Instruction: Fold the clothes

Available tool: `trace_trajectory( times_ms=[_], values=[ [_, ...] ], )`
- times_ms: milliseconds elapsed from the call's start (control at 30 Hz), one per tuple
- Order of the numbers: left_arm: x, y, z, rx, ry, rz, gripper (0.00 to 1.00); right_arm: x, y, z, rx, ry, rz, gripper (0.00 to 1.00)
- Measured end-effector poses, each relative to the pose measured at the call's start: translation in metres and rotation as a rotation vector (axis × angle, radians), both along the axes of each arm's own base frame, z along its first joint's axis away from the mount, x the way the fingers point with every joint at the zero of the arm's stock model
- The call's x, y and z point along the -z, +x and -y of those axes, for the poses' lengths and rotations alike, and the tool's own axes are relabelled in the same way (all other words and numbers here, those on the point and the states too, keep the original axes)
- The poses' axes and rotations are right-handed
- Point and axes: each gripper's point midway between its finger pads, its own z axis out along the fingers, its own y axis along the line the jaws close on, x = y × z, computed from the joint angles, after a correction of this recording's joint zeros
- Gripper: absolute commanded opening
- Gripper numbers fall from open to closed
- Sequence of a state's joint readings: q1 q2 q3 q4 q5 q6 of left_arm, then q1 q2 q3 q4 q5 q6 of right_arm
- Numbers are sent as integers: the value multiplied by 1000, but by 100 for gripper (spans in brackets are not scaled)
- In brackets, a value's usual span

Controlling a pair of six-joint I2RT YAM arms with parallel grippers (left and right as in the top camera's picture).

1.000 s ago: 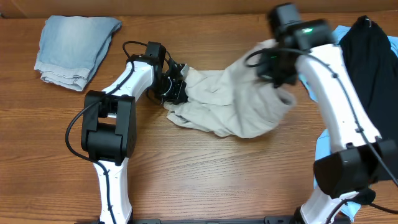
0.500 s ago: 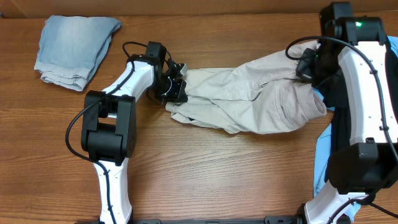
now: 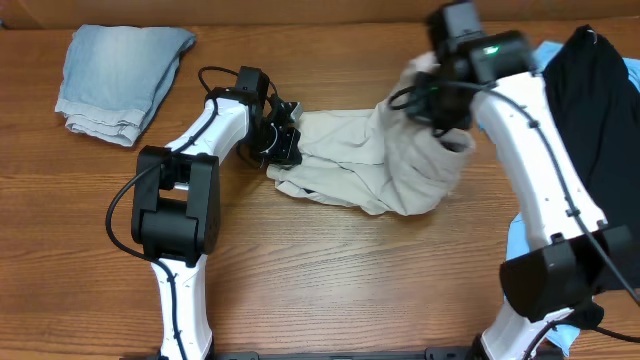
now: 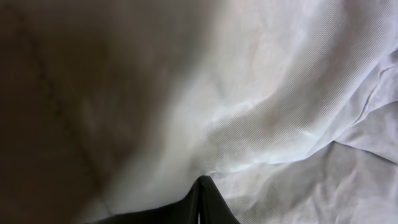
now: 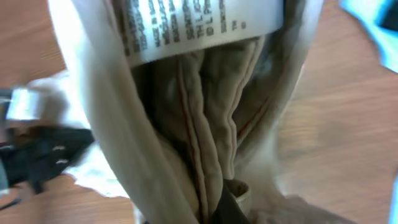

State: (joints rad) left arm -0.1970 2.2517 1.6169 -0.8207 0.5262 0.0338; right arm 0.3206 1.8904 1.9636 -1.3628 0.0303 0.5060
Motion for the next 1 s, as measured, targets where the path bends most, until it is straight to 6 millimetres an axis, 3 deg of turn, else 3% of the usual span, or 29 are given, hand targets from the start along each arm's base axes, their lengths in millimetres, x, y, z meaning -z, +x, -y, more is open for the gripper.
trace_trajectory(
  times_ms=[133,233,400,467,533,600,767,900,1000],
  values=[
    [0,-1,2,4,7,2,4,-3,6,-44,-44,28,78,4],
    [0,-1,2,6,13,4,4,5,8,-64,-59,41,87,4],
    [0,-1,2,7,17,6,4,48,22,-86,-64,38,40,5],
    [0,0,2,7,18,7,4,69,26,-97,-74,44,11,17],
    [0,-1,2,7,18,4,4,83,27,-109,-89,61,-7,18],
    [-1,-5,0,6,30,-17,13,91,25,-121,-111,79,-15,19],
    [-13,-18,-14,-13,84,-118,36,88,21,-147,-159,130,7,19],
    [-42,-5,-30,-47,111,-124,62,87,19,-153,-171,159,1,24],
    [-71,9,-45,-79,129,-96,67,85,20,-156,-174,183,-1,28]
  ],
)
